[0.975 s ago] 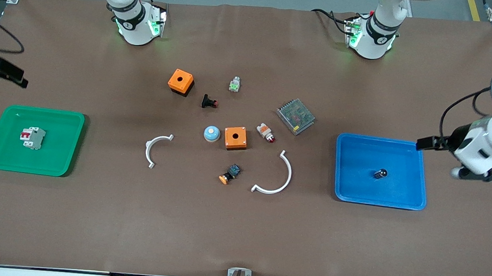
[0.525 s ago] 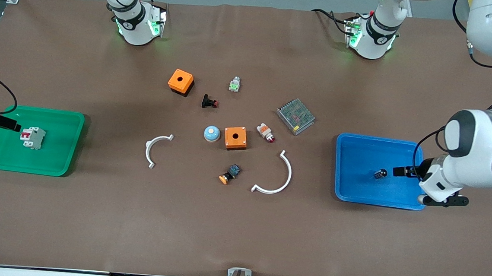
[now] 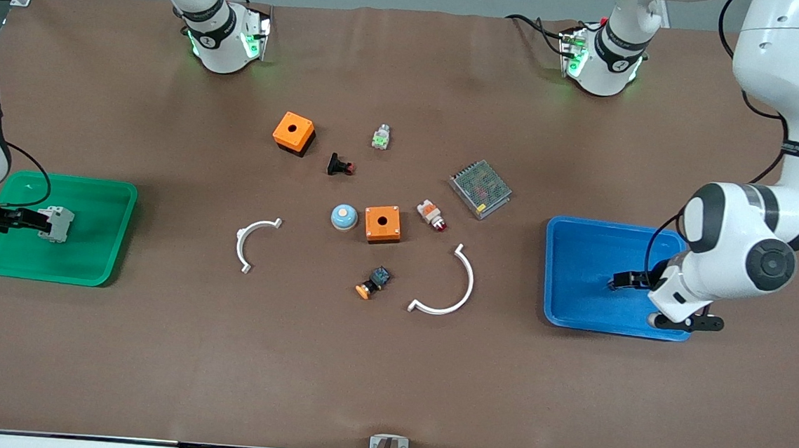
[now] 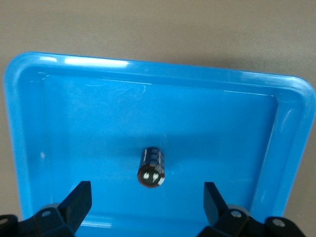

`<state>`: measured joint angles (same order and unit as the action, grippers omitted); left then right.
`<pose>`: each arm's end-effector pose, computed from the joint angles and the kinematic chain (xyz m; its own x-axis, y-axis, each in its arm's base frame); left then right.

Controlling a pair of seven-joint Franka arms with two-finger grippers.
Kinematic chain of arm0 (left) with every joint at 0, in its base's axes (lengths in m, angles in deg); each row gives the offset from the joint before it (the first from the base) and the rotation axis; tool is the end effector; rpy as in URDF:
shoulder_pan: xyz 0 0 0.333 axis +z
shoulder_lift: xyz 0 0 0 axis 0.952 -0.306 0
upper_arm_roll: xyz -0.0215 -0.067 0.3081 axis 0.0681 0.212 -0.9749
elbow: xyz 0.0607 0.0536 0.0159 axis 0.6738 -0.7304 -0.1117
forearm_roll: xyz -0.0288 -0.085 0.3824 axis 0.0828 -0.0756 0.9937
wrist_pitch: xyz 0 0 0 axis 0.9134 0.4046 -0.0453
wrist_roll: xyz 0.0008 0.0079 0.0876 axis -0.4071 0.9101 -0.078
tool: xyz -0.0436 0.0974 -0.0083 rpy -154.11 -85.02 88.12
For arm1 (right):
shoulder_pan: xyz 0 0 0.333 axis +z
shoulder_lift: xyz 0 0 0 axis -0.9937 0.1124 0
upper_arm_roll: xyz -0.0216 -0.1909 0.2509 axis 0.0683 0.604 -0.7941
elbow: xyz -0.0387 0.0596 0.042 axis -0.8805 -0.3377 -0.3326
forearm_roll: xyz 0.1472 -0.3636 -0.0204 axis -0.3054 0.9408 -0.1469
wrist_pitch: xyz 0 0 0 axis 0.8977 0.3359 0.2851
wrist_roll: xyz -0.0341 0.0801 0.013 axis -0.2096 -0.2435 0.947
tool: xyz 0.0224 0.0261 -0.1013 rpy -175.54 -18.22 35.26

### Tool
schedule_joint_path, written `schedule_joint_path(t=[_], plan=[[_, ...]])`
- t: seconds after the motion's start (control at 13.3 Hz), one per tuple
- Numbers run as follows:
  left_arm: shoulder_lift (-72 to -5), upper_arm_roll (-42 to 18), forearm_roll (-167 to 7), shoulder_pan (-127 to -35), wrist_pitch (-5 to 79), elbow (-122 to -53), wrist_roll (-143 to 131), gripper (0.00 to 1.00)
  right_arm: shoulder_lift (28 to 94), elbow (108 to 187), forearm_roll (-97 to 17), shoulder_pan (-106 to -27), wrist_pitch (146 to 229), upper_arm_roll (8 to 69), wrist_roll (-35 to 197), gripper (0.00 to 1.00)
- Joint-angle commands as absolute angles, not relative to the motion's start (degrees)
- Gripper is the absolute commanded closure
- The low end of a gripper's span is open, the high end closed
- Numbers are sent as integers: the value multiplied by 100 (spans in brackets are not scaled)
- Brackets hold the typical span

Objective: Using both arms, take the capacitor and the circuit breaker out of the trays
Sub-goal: 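Grasp the breaker with the right gripper while the left gripper grasps the capacitor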

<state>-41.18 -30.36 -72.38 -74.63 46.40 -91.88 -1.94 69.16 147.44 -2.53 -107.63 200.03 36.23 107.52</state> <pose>0.6395 -0.0255 0.2614 0.9945 0.0165 -0.1033 0.0178 -0.9998 0.0112 0.5916 -0.2999 0.2590 0.9940 0.0903 -0.0618 0.0905 -0.9959 0.0005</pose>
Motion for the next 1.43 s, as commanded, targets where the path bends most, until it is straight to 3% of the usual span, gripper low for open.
schedule_joint_path(t=[0.0, 0.38, 0.53, 0.67, 0.82, 0.9, 1.12, 1.35], plan=[[-3967, -3056, -7227, -7491, 5386, -9866, -274, 0, 7144, 14770, -474, -11018, 20184, 3511, 11037, 0], [-4169, -3056, -7227, -7482, 5721, -9946, -204, 2, 7171, 15043, -562, -11097, 20386, 3511, 11081, 1], [-4204, -3056, -7227, -7482, 5731, -9946, -203, 17, 7171, 15052, -563, -11150, 20403, 3511, 11256, 11], [-4213, -3056, -7227, -7473, 5766, -9946, -203, 28, 7267, 15061, -563, -11132, 20412, 3511, 11327, 38], [-4257, -3056, -7227, -7473, 5801, -9946, -203, 36, 7312, 15052, -563, -11141, 20404, 3511, 11406, 82], [-4266, -3056, -7227, -7482, 5801, -9946, -203, 42, 7303, 15052, -563, -11115, 20360, 3511, 11406, 98], [-4266, -3056, -7227, -7465, 5801, -9937, -168, 61, 7198, 14825, -554, -10931, 20046, 3502, 11319, 100], [-4248, -3056, -7227, -7482, 5722, -9867, -221, 79, 6751, 14078, -466, -10212, 18431, 3520, 10393, 100]])
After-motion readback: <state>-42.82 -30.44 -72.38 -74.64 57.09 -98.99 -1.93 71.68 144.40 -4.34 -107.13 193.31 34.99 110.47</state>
